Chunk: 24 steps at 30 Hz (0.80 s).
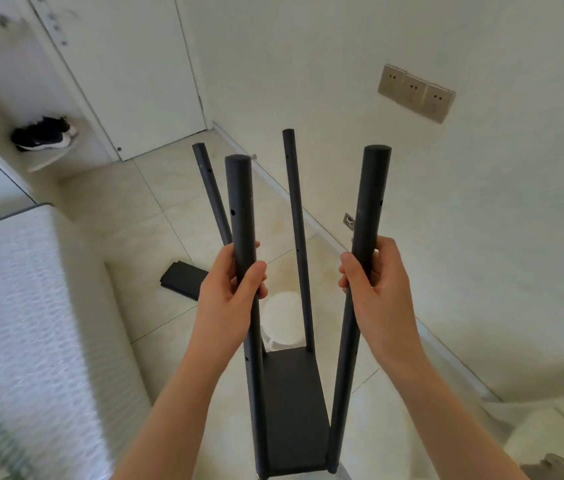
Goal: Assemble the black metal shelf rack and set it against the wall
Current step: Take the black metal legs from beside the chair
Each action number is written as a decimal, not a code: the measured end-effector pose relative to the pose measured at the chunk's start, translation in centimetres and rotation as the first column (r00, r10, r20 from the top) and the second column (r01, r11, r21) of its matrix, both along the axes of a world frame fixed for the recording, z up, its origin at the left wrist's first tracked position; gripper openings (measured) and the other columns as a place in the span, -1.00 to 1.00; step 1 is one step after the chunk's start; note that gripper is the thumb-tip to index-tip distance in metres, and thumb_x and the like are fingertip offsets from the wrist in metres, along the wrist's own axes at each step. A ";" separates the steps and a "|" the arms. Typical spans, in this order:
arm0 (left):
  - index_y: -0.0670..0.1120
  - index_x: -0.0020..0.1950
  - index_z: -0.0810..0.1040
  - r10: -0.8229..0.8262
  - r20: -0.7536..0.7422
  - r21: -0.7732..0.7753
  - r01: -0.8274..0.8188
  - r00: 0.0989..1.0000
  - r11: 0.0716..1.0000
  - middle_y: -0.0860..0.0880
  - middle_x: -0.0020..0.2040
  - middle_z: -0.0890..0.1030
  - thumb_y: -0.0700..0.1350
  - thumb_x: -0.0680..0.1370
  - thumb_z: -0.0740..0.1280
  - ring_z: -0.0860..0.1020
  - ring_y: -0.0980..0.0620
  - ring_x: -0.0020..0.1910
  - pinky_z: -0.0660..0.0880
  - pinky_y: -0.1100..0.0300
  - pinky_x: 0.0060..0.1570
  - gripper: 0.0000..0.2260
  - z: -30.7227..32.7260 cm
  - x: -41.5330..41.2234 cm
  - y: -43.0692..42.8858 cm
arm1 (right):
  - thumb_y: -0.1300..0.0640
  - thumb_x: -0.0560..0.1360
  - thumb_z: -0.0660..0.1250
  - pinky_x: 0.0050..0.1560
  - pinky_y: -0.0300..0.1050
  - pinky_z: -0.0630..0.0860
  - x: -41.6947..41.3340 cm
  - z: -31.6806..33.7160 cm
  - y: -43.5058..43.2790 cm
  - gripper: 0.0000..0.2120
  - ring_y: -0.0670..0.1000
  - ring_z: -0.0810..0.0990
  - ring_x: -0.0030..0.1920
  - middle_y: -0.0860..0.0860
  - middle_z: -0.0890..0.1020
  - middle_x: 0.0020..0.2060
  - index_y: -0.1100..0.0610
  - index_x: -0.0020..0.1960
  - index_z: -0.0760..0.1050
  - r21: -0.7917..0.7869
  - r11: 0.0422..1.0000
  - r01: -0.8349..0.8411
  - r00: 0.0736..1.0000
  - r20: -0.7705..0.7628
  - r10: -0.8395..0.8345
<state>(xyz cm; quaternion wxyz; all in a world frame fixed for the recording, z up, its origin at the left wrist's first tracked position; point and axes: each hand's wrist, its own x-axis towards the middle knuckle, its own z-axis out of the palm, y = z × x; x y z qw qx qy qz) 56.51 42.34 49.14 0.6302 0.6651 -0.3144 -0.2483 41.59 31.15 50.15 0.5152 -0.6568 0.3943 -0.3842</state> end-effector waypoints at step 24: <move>0.03 0.09 0.48 0.310 -0.034 0.278 -0.289 0.950 0.916 0.06 -0.03 0.64 -0.13 0.60 0.37 0.68 0.17 -0.06 0.59 0.34 -0.07 -0.88 -4.7 28.7 -11.4 | 0.07 0.58 0.33 -0.25 -0.33 0.54 32.5 -4.9 -17.8 -0.77 -0.10 0.65 -0.15 -0.02 0.62 -0.11 0.02 0.19 0.36 0.067 0.914 -0.400 0.874 -0.274 0.402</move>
